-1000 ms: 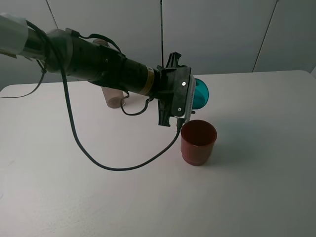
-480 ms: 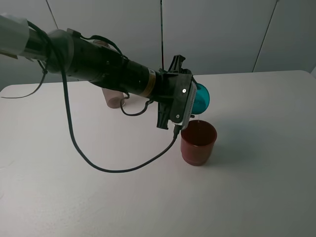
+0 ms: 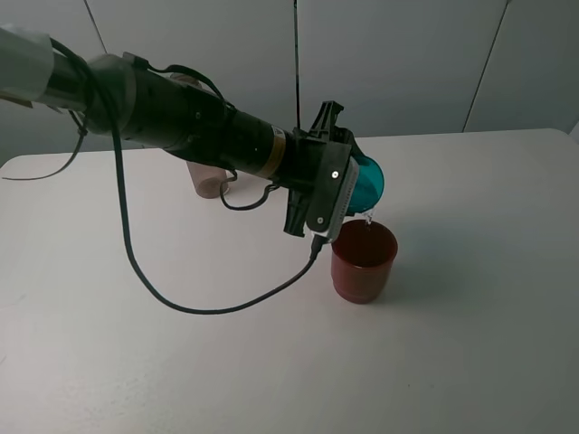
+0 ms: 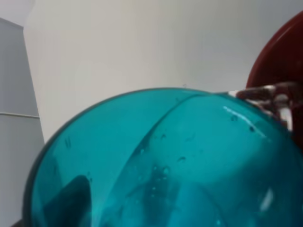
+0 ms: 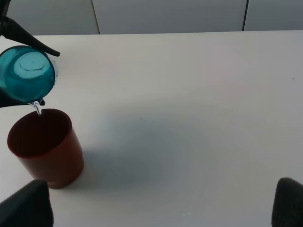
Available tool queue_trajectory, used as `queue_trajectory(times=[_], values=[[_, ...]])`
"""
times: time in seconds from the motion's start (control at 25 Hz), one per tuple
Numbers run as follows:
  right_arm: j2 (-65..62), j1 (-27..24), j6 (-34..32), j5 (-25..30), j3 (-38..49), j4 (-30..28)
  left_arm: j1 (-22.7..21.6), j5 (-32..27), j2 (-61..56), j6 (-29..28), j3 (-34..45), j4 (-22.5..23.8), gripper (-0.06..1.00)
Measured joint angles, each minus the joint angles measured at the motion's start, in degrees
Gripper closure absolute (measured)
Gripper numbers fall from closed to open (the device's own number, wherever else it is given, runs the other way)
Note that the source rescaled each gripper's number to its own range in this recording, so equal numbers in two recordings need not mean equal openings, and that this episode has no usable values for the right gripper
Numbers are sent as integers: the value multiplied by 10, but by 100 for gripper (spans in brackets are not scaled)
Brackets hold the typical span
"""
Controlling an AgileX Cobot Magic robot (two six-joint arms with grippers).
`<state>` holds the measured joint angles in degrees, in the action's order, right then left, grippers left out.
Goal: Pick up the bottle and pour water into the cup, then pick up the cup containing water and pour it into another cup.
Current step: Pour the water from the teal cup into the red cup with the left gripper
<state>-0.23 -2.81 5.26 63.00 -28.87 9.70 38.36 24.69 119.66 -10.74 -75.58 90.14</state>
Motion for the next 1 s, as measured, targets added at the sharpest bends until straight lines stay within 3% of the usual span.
queue_trajectory(times=[1.0], values=[[0,0,0,0,0,0,7,-20,-33,107,0,-24,86]])
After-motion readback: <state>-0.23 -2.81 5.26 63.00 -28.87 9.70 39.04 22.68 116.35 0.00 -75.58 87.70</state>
